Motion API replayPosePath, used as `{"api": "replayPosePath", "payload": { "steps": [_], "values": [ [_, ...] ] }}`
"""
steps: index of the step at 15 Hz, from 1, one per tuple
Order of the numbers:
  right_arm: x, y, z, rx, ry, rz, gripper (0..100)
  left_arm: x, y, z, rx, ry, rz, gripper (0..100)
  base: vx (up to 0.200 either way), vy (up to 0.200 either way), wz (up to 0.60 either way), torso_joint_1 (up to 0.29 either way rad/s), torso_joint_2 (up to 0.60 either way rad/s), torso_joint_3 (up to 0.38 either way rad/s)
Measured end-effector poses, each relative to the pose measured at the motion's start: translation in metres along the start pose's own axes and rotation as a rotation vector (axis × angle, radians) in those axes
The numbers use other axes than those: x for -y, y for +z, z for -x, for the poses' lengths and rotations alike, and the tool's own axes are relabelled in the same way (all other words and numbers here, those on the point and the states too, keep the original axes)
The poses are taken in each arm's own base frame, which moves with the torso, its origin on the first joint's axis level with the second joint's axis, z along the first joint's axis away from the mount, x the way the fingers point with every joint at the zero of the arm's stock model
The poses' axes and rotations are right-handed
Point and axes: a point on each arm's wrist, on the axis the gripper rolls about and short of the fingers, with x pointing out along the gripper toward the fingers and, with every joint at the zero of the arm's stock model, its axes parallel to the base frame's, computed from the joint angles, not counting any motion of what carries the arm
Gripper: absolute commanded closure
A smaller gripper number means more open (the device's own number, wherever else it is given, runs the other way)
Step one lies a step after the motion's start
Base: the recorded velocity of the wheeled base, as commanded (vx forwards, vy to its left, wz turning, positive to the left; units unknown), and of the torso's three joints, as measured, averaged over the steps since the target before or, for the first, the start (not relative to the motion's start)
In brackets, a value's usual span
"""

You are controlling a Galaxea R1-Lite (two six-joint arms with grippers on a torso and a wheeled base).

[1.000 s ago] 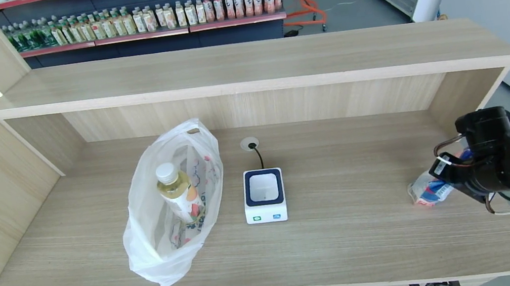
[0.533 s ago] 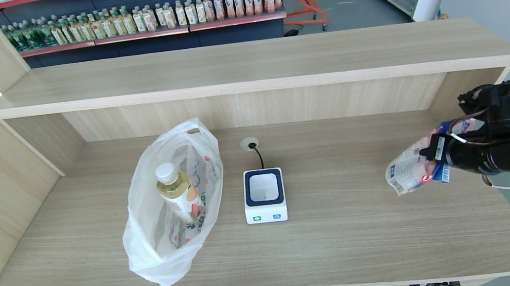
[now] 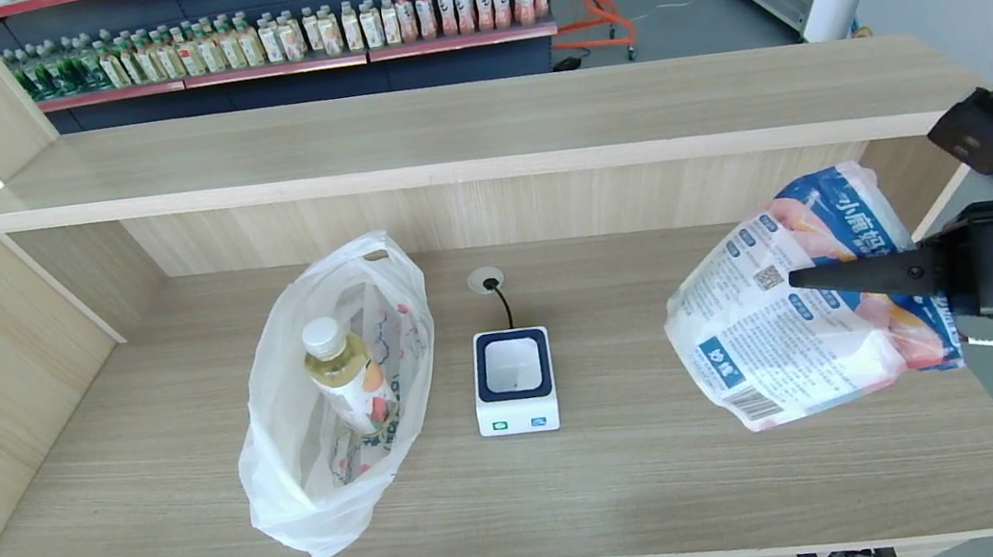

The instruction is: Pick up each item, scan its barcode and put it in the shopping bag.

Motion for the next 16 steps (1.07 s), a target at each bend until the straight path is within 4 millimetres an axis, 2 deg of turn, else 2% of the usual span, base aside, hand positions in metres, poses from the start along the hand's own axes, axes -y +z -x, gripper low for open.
{"api": "replayPosePath", "payload": {
  "steps": [4, 6, 8, 10, 16],
  "values": [
    [-0.041, 0.000, -0.007, -0.034, 0.160, -0.051, 100, 0.000, 0.000, 0.000, 0.000, 0.000, 0.000, 0, 0.000, 0.000, 0.00, 0.000, 0.00, 0.000],
    [-0.053, 0.004, -0.009, -0.044, 0.200, -0.089, 100, 0.000, 0.000, 0.000, 0.000, 0.000, 0.000, 0, 0.000, 0.000, 0.00, 0.000, 0.00, 0.000],
    [-0.063, 0.014, -0.009, -0.041, 0.227, -0.200, 100, 0.000, 0.000, 0.000, 0.000, 0.000, 0.000, 0, 0.000, 0.000, 0.00, 0.000, 0.00, 0.000],
    [-0.069, 0.022, -0.008, -0.028, 0.243, -0.215, 100, 0.000, 0.000, 0.000, 0.000, 0.000, 0.000, 0, 0.000, 0.000, 0.00, 0.000, 0.00, 0.000],
    [-0.077, 0.019, -0.006, -0.038, 0.264, -0.210, 100, 0.000, 0.000, 0.000, 0.000, -0.001, 0.000, 0, 0.000, 0.000, 0.00, 0.000, 0.00, 0.000]
  ]
}}
